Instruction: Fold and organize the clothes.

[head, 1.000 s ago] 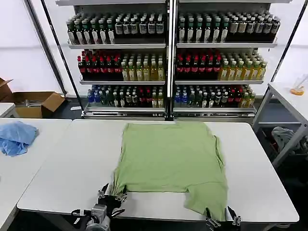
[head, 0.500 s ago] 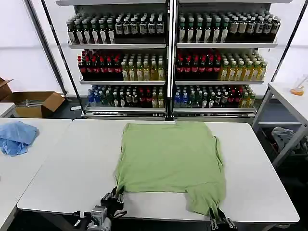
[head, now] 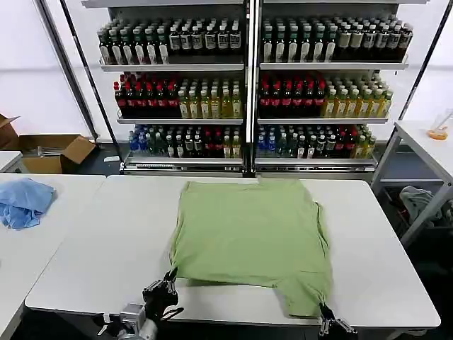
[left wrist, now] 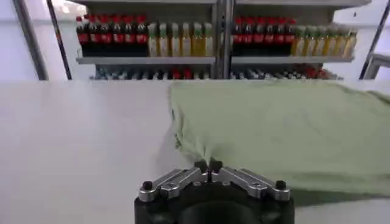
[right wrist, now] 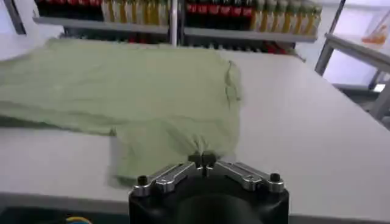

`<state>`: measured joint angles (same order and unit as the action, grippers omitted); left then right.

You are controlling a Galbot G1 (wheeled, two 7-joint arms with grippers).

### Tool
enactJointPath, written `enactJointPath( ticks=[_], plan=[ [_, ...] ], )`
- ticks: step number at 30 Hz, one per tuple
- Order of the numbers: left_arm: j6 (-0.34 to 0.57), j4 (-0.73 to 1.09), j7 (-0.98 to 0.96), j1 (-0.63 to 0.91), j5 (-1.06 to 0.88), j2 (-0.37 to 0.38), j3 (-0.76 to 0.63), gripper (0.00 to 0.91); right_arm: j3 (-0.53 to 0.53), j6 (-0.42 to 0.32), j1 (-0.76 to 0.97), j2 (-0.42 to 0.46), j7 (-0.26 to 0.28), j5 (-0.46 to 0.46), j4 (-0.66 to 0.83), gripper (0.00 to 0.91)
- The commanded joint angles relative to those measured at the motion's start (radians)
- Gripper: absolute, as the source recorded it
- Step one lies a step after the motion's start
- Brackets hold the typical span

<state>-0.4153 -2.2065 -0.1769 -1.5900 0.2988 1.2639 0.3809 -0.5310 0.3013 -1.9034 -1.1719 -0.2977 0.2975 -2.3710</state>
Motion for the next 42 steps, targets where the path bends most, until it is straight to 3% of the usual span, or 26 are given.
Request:
enactJointPath(
  ticks=[1, 8, 20, 35, 36, 37, 38, 39, 40, 42],
  plan=[
    [0.011, -0.119, 0.011, -0.02, 0.039, -0.034, 0.042, 0.02, -0.078, -0.015, 0.047, 0.031, 0.002, 0.055, -0.094, 0.0],
    [0.011, -0.012, 0.016, 0.056, 0.036, -0.071, 0.008, 0.02, -0.039, 0.015, 0.267, 0.1, -0.008, 0.108, 0.045, 0.0],
    [0.004, 0.242, 0.01, 0.313, 0.034, -0.097, -0.087, 0.02, 0.154, 0.054, 0.624, 0.155, -0.016, 0.126, 0.319, 0.0],
    [0.01, 0.409, -0.001, 0.47, 0.0, -0.058, -0.155, 0.02, 0.233, 0.061, 0.713, 0.107, -0.005, 0.069, 0.501, 0.0],
    [0.012, 0.412, -0.006, 0.469, -0.009, -0.055, -0.155, 0.03, 0.236, 0.067, 0.713, 0.103, 0.002, 0.058, 0.503, 0.03],
    [0.011, 0.412, -0.009, 0.465, -0.013, -0.052, -0.153, 0.04, 0.239, 0.082, 0.712, 0.098, 0.008, 0.052, 0.503, 0.464],
    [0.009, 0.41, -0.011, 0.46, -0.013, -0.051, -0.151, 0.474, 0.24, 0.091, 0.71, 0.094, 0.023, 0.049, 0.501, 0.907],
    [0.006, 0.404, -0.011, 0.454, -0.014, -0.049, -0.148, 0.806, 0.241, 0.093, 0.705, 0.09, 0.034, 0.045, 0.497, 0.907],
    [0.004, 0.391, -0.012, 0.438, -0.018, -0.047, -0.144, 0.907, 0.24, 0.098, 0.697, 0.086, 0.044, 0.039, 0.488, 0.907],
    [0.003, 0.368, -0.011, 0.416, -0.026, -0.045, -0.137, 0.907, 0.233, 0.093, 0.679, 0.084, 0.054, 0.037, 0.465, 0.907]
  ],
)
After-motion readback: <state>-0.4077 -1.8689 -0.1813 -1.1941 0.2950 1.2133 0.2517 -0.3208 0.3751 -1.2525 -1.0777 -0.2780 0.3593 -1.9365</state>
